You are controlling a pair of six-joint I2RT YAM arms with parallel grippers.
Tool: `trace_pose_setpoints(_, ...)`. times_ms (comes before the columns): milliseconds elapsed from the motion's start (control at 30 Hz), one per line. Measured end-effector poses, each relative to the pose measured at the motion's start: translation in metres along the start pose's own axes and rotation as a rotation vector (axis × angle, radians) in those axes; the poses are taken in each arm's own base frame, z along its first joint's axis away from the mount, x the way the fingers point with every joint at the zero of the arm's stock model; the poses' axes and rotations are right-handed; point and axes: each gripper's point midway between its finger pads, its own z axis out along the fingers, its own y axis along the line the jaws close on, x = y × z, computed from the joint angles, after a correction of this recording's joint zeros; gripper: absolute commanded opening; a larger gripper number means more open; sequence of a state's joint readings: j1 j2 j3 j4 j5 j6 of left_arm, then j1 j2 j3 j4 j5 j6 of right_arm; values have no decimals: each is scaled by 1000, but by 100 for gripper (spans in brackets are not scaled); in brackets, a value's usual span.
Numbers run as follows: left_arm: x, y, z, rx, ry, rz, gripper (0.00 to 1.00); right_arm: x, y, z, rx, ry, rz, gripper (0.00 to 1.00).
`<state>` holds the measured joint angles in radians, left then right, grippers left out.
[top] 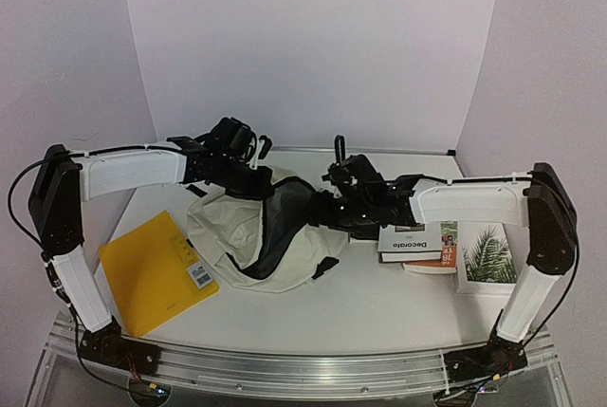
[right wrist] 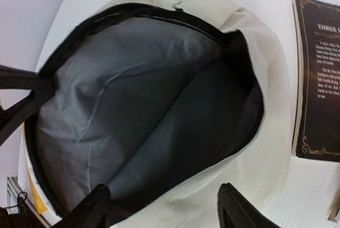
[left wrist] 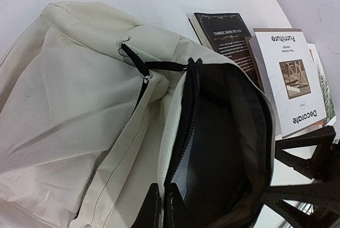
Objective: Pack the student bag
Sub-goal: Adjust the student bag at the center of the board.
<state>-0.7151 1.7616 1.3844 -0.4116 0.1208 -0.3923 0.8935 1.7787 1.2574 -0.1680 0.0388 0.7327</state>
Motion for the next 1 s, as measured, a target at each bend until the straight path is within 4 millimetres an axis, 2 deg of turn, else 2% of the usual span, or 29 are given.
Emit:
trace_pose_setpoints(200, -5, 4, -5, -6, -17, -2, 0, 7, -16, 7, 82, 22, -14, 13)
trace_pose_setpoints(300, -13, 15, -9, -24, -35, -7, 0, 7, -17, 7, 91, 24, -24, 0)
trace_pose_setpoints(400, -24, 42, -14, -61, -54, -31, 0, 8, -20, 6, 105, 24, -36, 0)
trace_pose_setpoints(567, -48, 109, -35, -126, -104, -125, 0, 5, -33, 5, 141, 12, -61, 0)
trace_pose_setpoints(667, -63, 151, -57, -161, -153, -194, 0, -7, -50, 3, 169, -10, -62, 0)
trace_pose_setpoints(733, -69, 171, -73, -169, -183, -232, 0, -21, -62, 2, 181, -30, -56, 0)
trace_pose_setpoints(867, -74, 191, -100, -154, -221, -280, 0, -46, -79, 2, 174, -63, -52, 0)
trace_pose_setpoints(1000, -67, 196, -106, -130, -215, -301, 0, -64, -87, 2, 172, -78, -78, 0)
